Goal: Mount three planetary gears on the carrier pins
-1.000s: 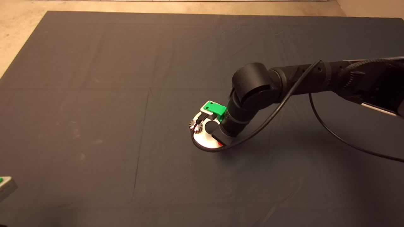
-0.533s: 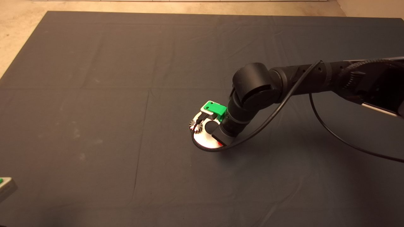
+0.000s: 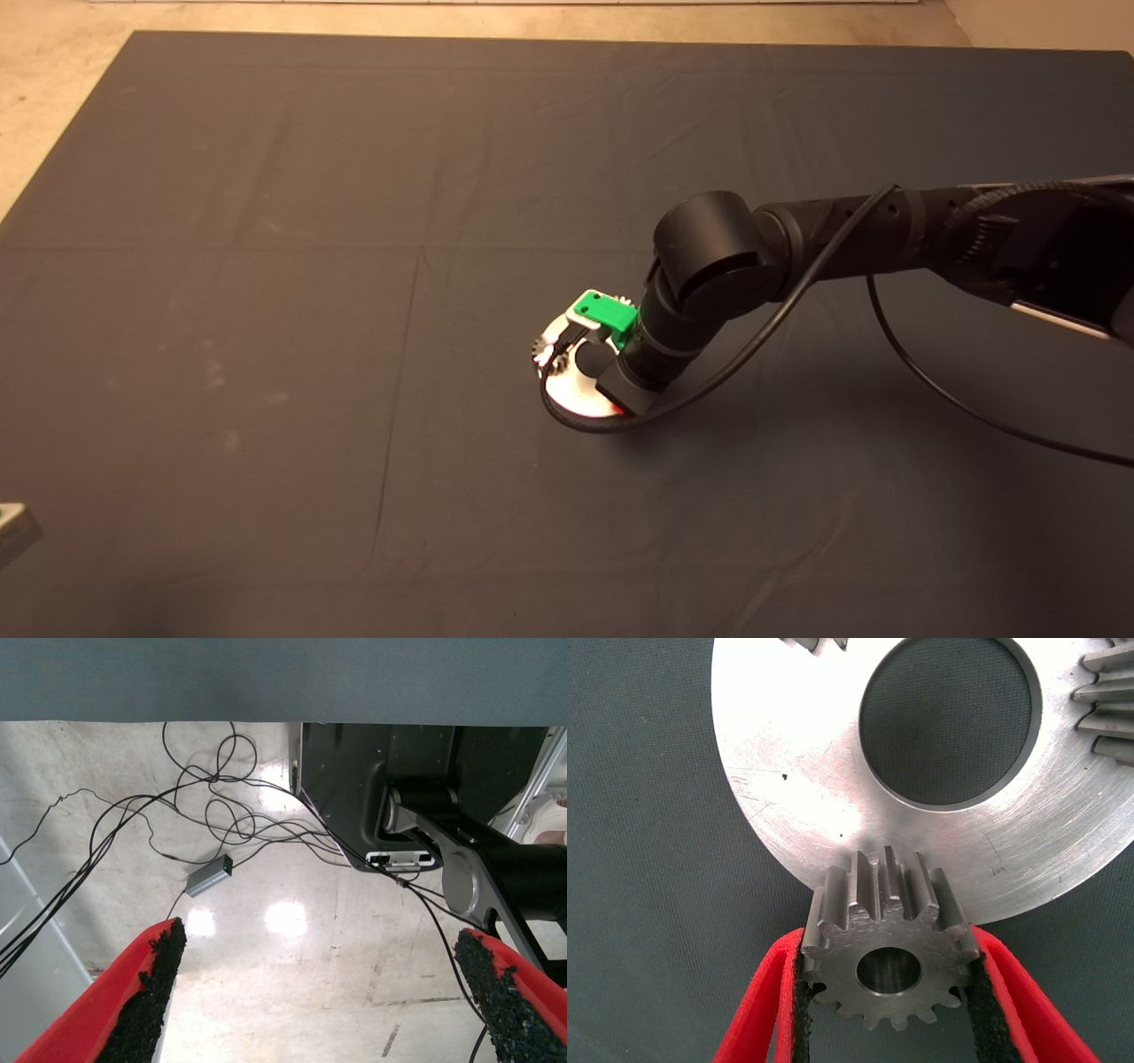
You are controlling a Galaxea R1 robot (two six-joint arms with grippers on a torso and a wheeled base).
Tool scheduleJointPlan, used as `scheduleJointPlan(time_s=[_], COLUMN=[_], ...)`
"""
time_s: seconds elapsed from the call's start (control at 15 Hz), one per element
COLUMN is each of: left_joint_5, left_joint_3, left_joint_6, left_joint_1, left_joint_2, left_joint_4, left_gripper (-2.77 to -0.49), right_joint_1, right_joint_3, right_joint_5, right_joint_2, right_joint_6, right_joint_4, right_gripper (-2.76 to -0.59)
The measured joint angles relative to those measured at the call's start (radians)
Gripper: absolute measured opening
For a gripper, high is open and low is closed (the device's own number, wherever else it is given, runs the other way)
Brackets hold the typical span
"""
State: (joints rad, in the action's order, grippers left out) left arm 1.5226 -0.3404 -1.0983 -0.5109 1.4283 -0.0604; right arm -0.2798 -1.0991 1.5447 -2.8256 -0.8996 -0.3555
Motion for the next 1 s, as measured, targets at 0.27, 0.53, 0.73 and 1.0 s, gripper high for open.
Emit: scheduleJointPlan(time_s=[0.27,0.53,0.73,1.0], left_joint_5=[0.0,0.0,0.0,0.0], left_joint_3=[0.0,0.0,0.0,0.0], left_joint_6=[0.005,0.005,0.006,0.007], left_joint_1=[0.0,0.0,0.0,0.0], left_joint_2=[-0.007,-0.007,-0.007,-0.007], left_joint_4=[0.0,0.0,0.0,0.0], left_gripper=[-1.09,-1.09,-1.09,-1.09], right_joint_1=[0.0,0.0,0.0,0.0], right_joint_3=[0.0,0.0,0.0,0.0], right_joint_5=[0.0,0.0,0.0,-0.001], right_joint_2=[0.0,0.0,0.0,0.002], right_joint_6=[0.0,0.0,0.0,0.0], right_joint_4=[0.0,0.0,0.0,0.0], right_gripper=[-2.41,-2.39,-2.38,-2.38])
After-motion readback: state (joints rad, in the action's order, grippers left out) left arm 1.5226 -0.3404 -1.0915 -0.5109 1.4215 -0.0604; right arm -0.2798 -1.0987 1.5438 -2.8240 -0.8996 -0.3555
